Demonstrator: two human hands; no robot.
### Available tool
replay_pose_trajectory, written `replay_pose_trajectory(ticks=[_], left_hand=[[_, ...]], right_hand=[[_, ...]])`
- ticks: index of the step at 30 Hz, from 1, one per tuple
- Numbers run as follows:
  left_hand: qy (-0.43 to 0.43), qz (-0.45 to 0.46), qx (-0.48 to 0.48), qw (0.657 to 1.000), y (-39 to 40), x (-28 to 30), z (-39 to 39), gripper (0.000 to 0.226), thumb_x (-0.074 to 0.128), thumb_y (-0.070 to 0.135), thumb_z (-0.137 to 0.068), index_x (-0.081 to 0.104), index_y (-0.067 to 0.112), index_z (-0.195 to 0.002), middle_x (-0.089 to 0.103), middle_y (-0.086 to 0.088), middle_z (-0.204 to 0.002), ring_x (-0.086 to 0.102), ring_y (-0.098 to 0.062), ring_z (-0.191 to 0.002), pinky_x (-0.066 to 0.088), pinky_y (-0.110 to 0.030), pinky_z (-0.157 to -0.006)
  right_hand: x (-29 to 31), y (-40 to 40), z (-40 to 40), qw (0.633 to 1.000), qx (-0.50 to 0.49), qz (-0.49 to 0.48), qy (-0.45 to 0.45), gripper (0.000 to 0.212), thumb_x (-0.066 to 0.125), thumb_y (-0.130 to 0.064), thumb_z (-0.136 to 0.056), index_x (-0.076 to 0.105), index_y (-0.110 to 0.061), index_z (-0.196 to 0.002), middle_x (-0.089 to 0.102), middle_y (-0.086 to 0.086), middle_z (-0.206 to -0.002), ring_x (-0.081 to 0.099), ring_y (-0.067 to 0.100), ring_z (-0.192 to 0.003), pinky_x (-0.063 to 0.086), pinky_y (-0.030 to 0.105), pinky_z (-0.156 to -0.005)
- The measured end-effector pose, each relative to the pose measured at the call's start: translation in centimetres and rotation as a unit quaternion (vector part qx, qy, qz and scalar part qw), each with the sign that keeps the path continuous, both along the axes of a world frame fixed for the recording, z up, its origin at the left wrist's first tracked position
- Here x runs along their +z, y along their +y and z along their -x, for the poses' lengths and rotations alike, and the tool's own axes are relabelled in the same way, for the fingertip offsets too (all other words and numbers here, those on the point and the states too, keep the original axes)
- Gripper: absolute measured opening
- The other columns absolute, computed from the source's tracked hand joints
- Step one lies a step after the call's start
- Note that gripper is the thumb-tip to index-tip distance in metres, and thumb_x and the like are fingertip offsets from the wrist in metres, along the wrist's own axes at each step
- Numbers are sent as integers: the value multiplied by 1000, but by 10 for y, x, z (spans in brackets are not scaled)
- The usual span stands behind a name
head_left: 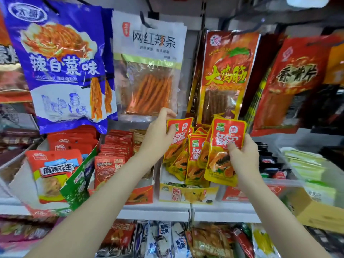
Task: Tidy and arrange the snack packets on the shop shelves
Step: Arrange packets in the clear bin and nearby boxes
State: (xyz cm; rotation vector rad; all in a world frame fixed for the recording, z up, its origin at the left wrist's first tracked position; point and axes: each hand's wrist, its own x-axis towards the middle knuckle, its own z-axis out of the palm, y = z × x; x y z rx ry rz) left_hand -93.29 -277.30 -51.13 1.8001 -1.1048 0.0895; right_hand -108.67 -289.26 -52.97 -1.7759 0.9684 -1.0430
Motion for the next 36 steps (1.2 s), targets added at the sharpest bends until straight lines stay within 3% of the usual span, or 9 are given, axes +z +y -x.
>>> replay_pose_trajectory(ticks=[4, 6, 9, 12, 16, 19, 28, 33, 36], left_hand=[[-82, -6, -10, 997, 9, 1, 14, 19, 50, 8, -90, 53, 21, -104, 53, 12, -94, 46, 3, -72, 33, -2, -68], [-69, 8, 0, 998, 13, -2, 11, 19, 51, 5, -88, 57, 18, -102, 53, 14, -88, 47, 3, -70, 34, -3, -66], [-30, 6, 20, 999, 16, -3, -1, 19, 54, 6, -88, 57, 23, -97, 55, 18, -80, 53, -6, -62, 40, -19, -59], [-13, 19, 13, 1000, 20, 2, -10, 23, 55, 7, -88, 55, 29, -94, 60, 16, -83, 61, -25, -74, 48, -35, -68], [15, -2, -29, 999, 25, 3, -16, 24, 55, 5, -87, 56, 28, -93, 62, 10, -89, 63, -17, -84, 54, -42, -76], [15, -40, -41, 998, 23, -3, -14, 21, 56, 8, -88, 57, 29, -94, 64, 7, -93, 63, -11, -87, 54, -38, -77], [100, -83, -45, 990, 5, -10, -11, 15, 55, 6, -89, 54, 20, -94, 62, 2, -91, 60, -13, -89, 48, -25, -81], [119, -48, 2, 992, 7, -12, -19, 9, 57, 9, -88, 57, 18, -91, 64, -1, -91, 61, -14, -86, 47, -20, -69], [120, -53, -3, 991, 13, -9, -22, 13, 59, 9, -87, 57, 21, -85, 63, 3, -84, 60, -9, -81, 46, -16, -67]], right_hand=[[0, -7, -10, 998, 53, -28, 33, 11, 48, -8, -92, 56, -12, -97, 64, 8, -96, 61, 27, -91, 50, 41, -81], [-3, -7, -21, 996, 55, 15, 71, 13, 48, -9, -93, 55, -9, -104, 63, 9, -103, 58, 25, -94, 46, 34, -79], [-8, -12, -39, 975, 69, 129, 166, 19, 50, -6, -92, 52, -3, -111, 59, 13, -110, 55, 26, -102, 34, 21, -72], [-5, -20, -48, 950, 83, 201, 224, 56, 58, 0, -86, 32, -7, -135, 47, 17, -129, 51, 32, -113, 45, 32, -82], [-9, -18, -46, 818, 50, 401, 410, 99, 71, -19, -78, 2, -20, -149, 26, 18, -144, 30, 37, -129, 33, 48, -101], [-15, -20, -51, 756, 149, 397, 499, 105, 71, -42, -76, -1, -18, -148, 18, 7, -150, 14, 30, -140, 8, 52, -113], [-14, -14, -24, 856, 205, 287, 378, 65, 67, -37, -82, 38, -13, -135, 35, 3, -124, 45, 21, -114, 45, 36, -96], [-34, 4, -4, 861, 101, 389, 310, 66, 78, -22, -73, 47, -13, -130, 46, 10, -129, 57, 30, -104, 47, 44, -87], [-25, 8, -4, 877, 109, 340, 322, 51, 68, -26, -82, 44, -19, -126, 48, 0, -127, 47, 22, -116, 34, 39, -96]])
